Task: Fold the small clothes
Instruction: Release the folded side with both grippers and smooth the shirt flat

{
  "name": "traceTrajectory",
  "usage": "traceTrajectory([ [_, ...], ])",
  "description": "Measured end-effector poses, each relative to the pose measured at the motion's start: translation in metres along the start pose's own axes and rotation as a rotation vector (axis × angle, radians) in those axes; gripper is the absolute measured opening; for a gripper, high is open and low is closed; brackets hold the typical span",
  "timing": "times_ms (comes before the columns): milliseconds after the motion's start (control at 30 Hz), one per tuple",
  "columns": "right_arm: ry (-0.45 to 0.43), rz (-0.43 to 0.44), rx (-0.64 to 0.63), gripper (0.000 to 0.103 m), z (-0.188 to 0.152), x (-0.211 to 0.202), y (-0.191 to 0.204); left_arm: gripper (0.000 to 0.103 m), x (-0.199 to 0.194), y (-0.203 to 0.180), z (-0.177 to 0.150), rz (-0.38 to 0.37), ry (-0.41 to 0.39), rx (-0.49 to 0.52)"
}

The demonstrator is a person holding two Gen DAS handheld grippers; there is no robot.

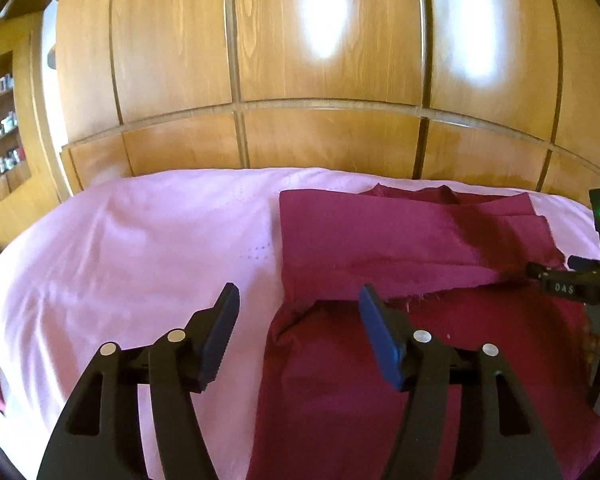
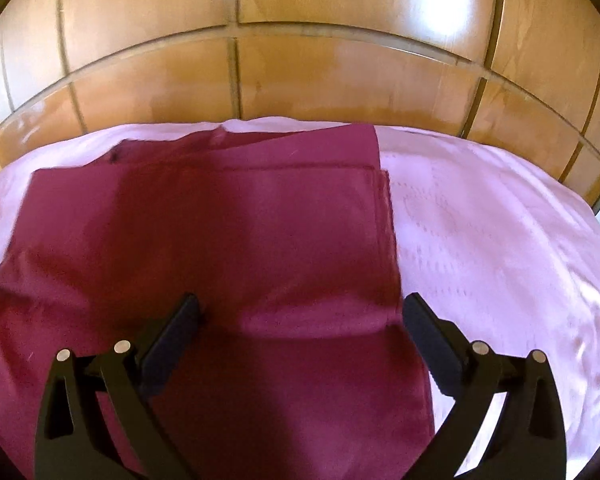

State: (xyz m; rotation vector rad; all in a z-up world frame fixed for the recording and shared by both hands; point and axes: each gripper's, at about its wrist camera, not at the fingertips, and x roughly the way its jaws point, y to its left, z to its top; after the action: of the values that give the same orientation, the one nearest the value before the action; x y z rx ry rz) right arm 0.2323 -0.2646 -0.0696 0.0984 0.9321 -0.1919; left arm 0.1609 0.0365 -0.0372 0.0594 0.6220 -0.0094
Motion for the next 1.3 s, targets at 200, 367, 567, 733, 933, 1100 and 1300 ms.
traceTrajectory([
  [200, 0.049, 0.045, -0.056, 0.101, -0.037, -0.022, 0.016, 0.061, -0.021, 0.003, -0.010, 0.001, -0.006, 0.002],
  [367, 0.094, 0.097, -0.048, 0.101, -0.069, -0.039, 0.023, 0.061, -0.034, 0.003, -0.022, -0.015, 0.007, 0.008],
  [567, 0.109, 0.131, -0.019, 0.101, -0.094, -0.057, 0.023, 0.061, -0.047, -0.005, -0.036, -0.005, 0.011, 0.058],
  [733, 0.111, 0.145, -0.006, 0.101, -0.109, -0.071, 0.022, 0.061, -0.055, -0.015, -0.050, -0.018, 0.015, 0.105],
  [933, 0.110, 0.148, -0.002, 0.101, -0.120, -0.080, 0.023, 0.061, -0.063, -0.024, -0.063, -0.039, 0.031, 0.130],
  [1100, 0.118, 0.158, -0.008, 0.101, -0.125, -0.089, 0.021, 0.061, -0.066, -0.031, -0.071, -0.062, 0.048, 0.159],
  [1300, 0.129, 0.161, 0.008, 0.101, -0.131, -0.101, 0.010, 0.061, -0.070, -0.039, -0.078, -0.090, 0.057, 0.193],
])
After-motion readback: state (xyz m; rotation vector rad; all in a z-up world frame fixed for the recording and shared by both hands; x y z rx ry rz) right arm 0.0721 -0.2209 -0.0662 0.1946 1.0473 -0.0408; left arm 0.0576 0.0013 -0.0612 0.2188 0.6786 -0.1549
